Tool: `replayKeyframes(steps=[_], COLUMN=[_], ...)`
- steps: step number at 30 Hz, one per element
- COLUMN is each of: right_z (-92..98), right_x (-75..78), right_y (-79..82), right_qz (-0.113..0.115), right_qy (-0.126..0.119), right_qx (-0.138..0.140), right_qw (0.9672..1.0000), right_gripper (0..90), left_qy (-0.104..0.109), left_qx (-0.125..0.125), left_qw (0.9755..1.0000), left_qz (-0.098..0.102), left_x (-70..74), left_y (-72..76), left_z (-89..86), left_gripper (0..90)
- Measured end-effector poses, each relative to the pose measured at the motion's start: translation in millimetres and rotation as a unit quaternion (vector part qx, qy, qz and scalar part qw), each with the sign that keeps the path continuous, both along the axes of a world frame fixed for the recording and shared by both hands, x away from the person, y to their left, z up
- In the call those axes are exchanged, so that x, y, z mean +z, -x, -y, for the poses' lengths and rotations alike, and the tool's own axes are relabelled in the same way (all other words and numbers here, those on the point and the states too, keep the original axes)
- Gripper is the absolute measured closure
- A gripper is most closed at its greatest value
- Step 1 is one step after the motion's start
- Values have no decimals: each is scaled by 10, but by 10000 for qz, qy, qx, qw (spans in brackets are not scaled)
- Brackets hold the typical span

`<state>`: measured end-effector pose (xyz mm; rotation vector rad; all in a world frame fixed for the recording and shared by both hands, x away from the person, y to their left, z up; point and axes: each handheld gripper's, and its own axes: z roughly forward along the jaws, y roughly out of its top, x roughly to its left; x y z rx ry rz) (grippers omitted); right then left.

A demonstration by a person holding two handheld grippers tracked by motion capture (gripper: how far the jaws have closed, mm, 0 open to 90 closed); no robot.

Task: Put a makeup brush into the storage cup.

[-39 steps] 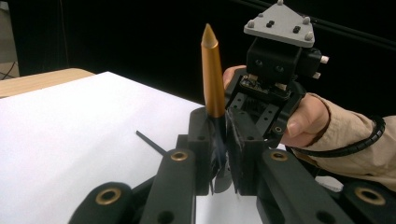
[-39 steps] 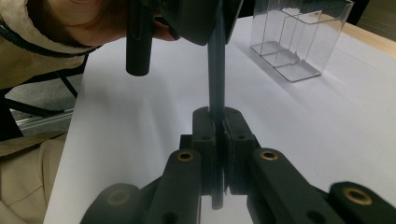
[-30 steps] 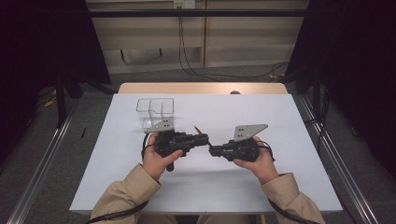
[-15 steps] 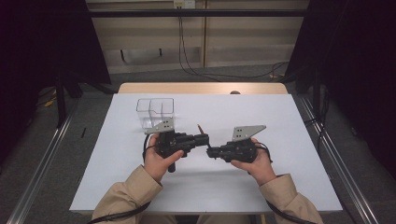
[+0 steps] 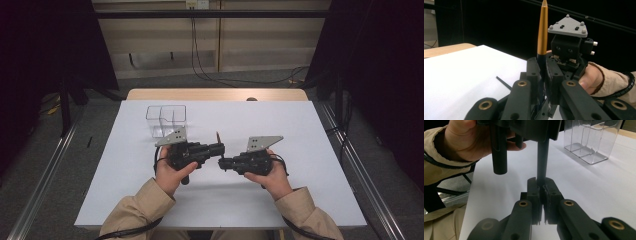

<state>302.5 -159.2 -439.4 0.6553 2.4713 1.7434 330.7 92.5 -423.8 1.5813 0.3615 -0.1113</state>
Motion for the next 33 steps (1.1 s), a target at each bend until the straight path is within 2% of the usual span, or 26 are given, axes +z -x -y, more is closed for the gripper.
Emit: replayKeyframes(steps=[18, 22, 31, 33], right_z=[-26, -31, 17, 32], right_x=[-4, -2, -5, -3], right_y=[9, 10, 13, 6], right_qz=[-30, -29, -37, -26], right_qy=[-149, -194, -231, -226], right_qx=[1, 22, -151, -189], right_qw=[9999, 9998, 9996, 9996], right_gripper=[833, 823, 693, 636], left_qy=[20, -43, -48, -29], left_qx=[-40, -71, -25, -12], left_qw=[9999, 9998, 9998, 9998], left_qz=[143, 175, 174, 198], left_x=[9, 6, 35, 40], left_y=[30, 47, 22, 15], left_z=[37, 60, -2, -19], left_gripper=[832, 832, 833, 833])
